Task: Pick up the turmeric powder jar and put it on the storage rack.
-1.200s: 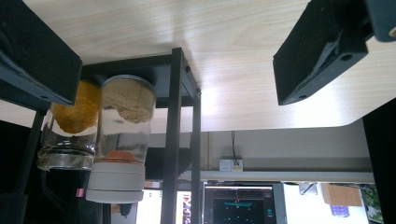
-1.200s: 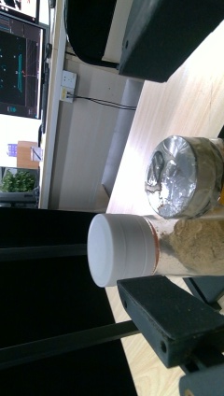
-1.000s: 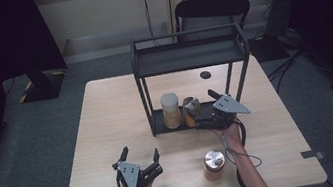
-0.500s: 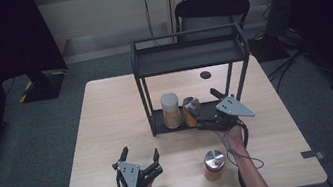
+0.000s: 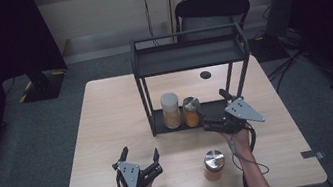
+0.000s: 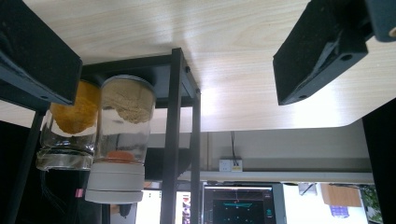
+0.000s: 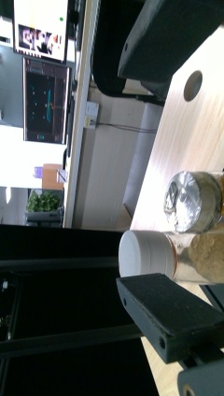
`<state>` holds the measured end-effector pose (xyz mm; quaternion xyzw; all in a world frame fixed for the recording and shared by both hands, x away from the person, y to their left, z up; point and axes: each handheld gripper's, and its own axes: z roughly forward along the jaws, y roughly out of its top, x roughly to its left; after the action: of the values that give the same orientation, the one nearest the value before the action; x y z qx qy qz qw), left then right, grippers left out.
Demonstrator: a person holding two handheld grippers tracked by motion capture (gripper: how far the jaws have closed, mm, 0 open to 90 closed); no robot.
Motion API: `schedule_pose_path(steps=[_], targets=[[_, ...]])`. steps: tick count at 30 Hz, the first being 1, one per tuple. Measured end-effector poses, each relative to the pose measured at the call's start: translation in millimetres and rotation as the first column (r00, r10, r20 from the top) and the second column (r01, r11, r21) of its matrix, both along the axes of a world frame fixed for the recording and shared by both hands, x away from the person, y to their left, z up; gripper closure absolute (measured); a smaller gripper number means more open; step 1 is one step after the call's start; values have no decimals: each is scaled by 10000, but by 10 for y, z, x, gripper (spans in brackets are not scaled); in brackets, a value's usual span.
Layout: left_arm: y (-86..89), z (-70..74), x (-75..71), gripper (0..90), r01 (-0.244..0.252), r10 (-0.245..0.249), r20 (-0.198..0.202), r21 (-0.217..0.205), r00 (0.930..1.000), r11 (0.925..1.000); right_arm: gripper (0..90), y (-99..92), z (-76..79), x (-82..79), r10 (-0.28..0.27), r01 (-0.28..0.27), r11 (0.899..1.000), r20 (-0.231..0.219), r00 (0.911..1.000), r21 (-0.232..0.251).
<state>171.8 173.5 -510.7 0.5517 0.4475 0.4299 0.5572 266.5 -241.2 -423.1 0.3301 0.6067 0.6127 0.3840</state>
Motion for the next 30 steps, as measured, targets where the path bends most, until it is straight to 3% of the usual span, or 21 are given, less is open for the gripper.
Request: schedule_pose_path(steps=[15, 30], targets=[[-1, 0, 0, 8, -6, 6, 3, 3, 10000, 10000, 8, -43, 2, -257, -938, 934, 9951, 120, 9955, 308], [0, -2, -2, 8, -7, 7, 15, 3, 10000, 10000, 8, -109, -89, -471, -1640, 1651, 9840, -215, 9862, 673]])
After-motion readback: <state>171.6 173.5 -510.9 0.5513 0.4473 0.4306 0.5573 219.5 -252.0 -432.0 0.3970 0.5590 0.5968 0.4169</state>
